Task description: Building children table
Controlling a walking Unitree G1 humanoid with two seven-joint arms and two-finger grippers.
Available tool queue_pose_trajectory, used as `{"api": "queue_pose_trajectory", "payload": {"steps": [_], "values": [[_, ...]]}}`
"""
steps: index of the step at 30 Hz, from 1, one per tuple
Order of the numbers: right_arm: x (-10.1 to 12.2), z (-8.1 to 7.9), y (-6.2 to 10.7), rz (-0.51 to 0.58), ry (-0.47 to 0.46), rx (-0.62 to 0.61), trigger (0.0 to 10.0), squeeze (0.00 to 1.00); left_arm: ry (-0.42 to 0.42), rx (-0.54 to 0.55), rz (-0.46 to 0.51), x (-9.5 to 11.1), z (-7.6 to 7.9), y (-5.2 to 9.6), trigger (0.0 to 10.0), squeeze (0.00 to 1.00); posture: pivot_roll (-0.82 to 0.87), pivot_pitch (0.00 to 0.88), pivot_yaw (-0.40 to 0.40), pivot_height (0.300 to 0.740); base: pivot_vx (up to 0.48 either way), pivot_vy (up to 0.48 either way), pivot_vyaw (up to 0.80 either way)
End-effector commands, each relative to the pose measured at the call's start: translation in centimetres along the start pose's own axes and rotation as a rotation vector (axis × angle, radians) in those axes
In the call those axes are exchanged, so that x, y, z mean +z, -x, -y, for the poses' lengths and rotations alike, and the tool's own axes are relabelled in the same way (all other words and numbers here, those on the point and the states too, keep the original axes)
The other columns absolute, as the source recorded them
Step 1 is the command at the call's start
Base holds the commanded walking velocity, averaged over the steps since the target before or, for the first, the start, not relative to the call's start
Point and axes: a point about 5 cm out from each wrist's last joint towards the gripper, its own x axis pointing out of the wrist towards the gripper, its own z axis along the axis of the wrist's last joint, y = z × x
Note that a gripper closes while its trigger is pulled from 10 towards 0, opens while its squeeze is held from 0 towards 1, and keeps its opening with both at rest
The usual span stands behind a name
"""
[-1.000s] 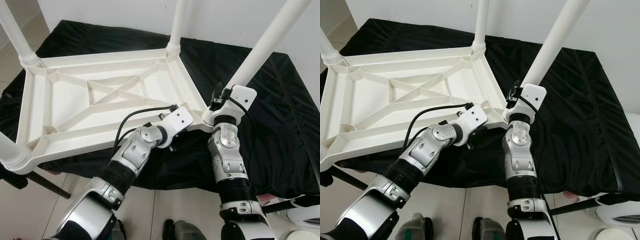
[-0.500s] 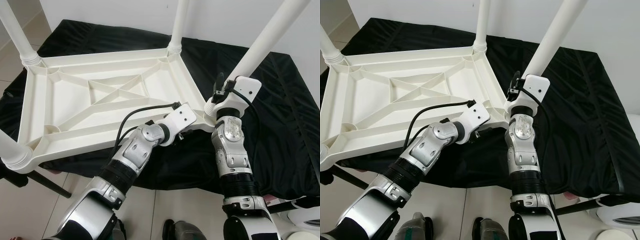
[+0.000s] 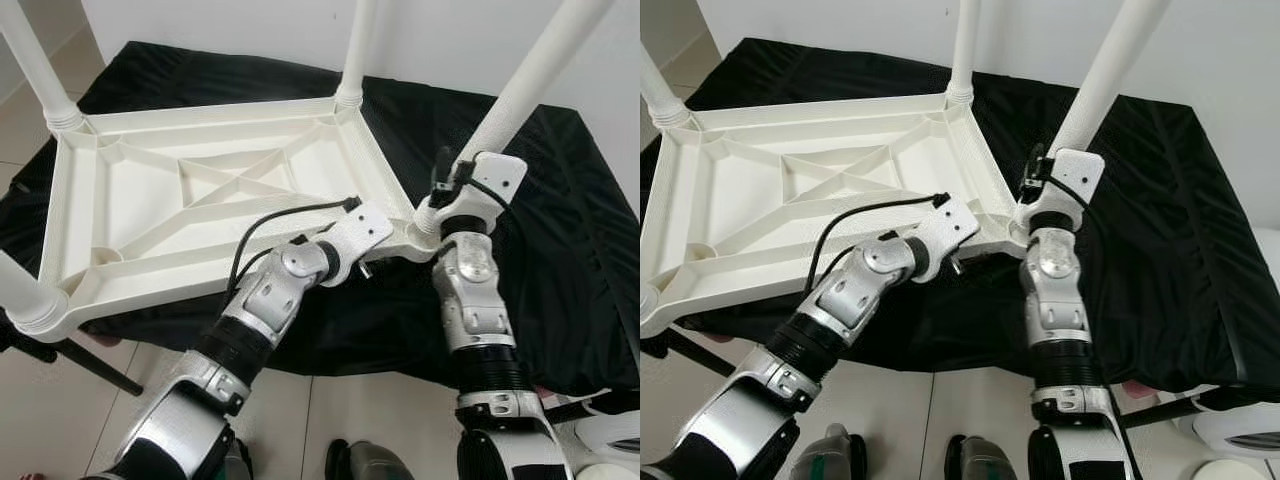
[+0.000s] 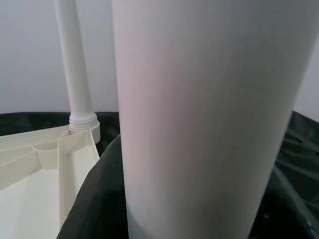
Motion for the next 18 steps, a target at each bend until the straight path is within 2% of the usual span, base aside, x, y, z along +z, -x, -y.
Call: {"api": "queue_pose_trajectory", "payload": {"steps": [1, 2, 3, 4, 7, 8, 14, 17, 18], "values": [[-0.2, 0.6, -0.4, -0.021, 0.003, -0.001, 10.0, 0.0, 0.002, -0.017, 0.027, 0.8, -0.1, 0.1, 10.0, 1.0, 0.04, 0.05, -0.075, 0.74, 0.0, 0.0, 0.0], [-0.2, 0.6, -0.4, -0.021, 0.003, -0.001, 10.0, 0.0, 0.002, -0.017, 0.027, 0.8, -0.1, 0.1, 10.0, 1.0, 0.04, 0.05, -0.075, 0.74, 0.0, 0.0, 0.0], [-0.3, 1.4, -1.0, -0.04, 0.013, 0.009, 10.0, 0.0, 0.015, -0.01, 0.076, 1.8, -0.6, 0.6, 10.0, 1.0, 0.04, 0.05, -0.078, 0.74, 0.0, 0.0, 0.0], [-0.1, 1.7, -1.3, -0.045, 0.009, 0.016, 10.0, 0.0, 0.032, -0.01, 0.11, 2.5, -0.9, 0.9, 10.0, 0.78, 0.04, 0.049, -0.08, 0.74, 0.0, 0.0, 0.0], [0.0, 1.9, -1.6, -0.048, 0.006, 0.02, 10.0, 0.0, 0.042, -0.011, 0.131, 2.9, -1.1, 1.1, 10.0, 0.78, 0.04, 0.049, -0.08, 0.74, 0.0, 0.0, 0.0], [0.1, 2.0, -1.8, -0.049, 0.011, 0.029, 10.0, 0.0, 0.05, -0.005, 0.155, 3.4, -1.3, 1.4, 10.0, 0.0, 0.05, 0.047, -0.082, 0.74, 0.0, 0.0, 0.0], [0.8, 2.2, -2.6, -0.03, 0.071, 0.089, 10.0, 0.0, 0.091, 0.101, 0.252, 4.5, -2.9, 2.8, 10.0, 0.0, 0.05, 0.035, -0.082, 0.74, 0.0, 0.0, 0.0], [0.8, 2.2, -2.7, -0.037, 0.058, 0.123, 10.0, 0.0, 0.12, 0.135, 0.289, 4.8, -3.6, 3.6, 10.0, 0.0, 0.05, 0.028, -0.079, 0.74, 0.0, 0.0, 0.0], [0.8, 2.2, -2.7, -0.037, 0.054, 0.169, 10.0, 0.0, 0.137, 0.149, 0.318, 5.3, -4.1, 4.3, 10.0, 0.0, 0.06, 0.015, -0.08, 0.74, 0.0, 0.0, 0.0]]}}
